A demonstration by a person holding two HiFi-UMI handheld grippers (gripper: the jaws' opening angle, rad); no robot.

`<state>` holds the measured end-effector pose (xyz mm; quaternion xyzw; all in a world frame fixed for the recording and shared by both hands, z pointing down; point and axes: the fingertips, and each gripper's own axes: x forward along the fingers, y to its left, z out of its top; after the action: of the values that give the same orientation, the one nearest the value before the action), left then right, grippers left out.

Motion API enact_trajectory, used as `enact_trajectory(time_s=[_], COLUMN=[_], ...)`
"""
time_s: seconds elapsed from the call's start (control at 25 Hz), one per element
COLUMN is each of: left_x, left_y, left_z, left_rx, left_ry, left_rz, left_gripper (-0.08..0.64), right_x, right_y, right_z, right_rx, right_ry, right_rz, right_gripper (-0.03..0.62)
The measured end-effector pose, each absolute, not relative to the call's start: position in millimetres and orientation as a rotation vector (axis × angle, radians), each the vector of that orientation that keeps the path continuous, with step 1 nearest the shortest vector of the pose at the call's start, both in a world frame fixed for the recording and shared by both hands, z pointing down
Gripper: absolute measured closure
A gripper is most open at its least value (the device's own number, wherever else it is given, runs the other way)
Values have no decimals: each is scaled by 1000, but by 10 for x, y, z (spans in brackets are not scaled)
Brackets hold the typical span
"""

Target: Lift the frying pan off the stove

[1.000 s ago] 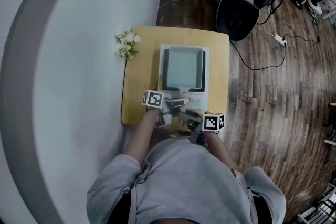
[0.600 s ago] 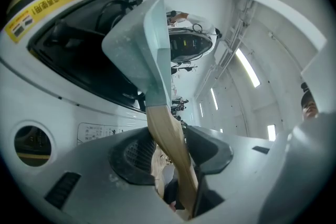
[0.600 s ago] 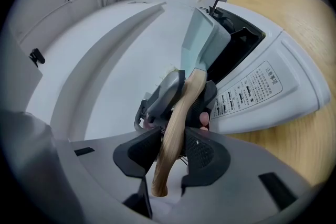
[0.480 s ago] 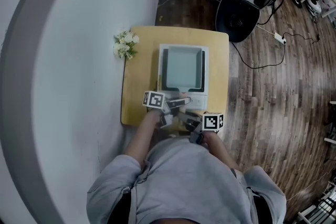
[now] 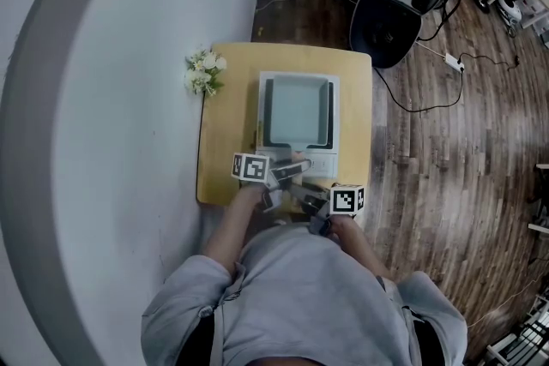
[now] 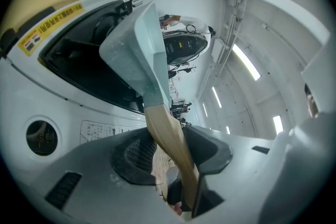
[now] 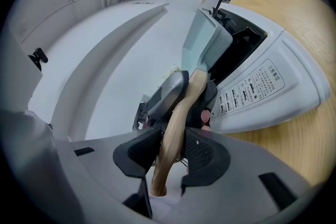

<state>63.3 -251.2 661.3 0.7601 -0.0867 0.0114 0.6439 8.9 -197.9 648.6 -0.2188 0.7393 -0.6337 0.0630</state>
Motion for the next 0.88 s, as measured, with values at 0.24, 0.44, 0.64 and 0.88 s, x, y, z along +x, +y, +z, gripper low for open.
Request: enact_trajectory(time_s=[0.24, 0.44, 0.64, 0.88], left_x=[573, 499, 412, 311], left_y=[-2428, -2359, -2221, -2040], left_z=[6522, 6452, 6364, 6247], left_rx=[1795, 1829, 1871, 1906], left_ry=[-214, -219, -221, -216], left_rz=[21, -7, -26, -43], left_gripper=[396, 396, 396, 394], right_x=[25, -34, -119, -216], right_y=[-1871, -1790, -1645, -1467], right_z=[6446, 6414, 6358, 6215], right_rx=[-651, -643, -631, -629], right_ry=[2308, 2357, 2410, 2452], right_rz=[-1871, -1827, -1781, -1721], right_gripper=[468, 468, 468, 467])
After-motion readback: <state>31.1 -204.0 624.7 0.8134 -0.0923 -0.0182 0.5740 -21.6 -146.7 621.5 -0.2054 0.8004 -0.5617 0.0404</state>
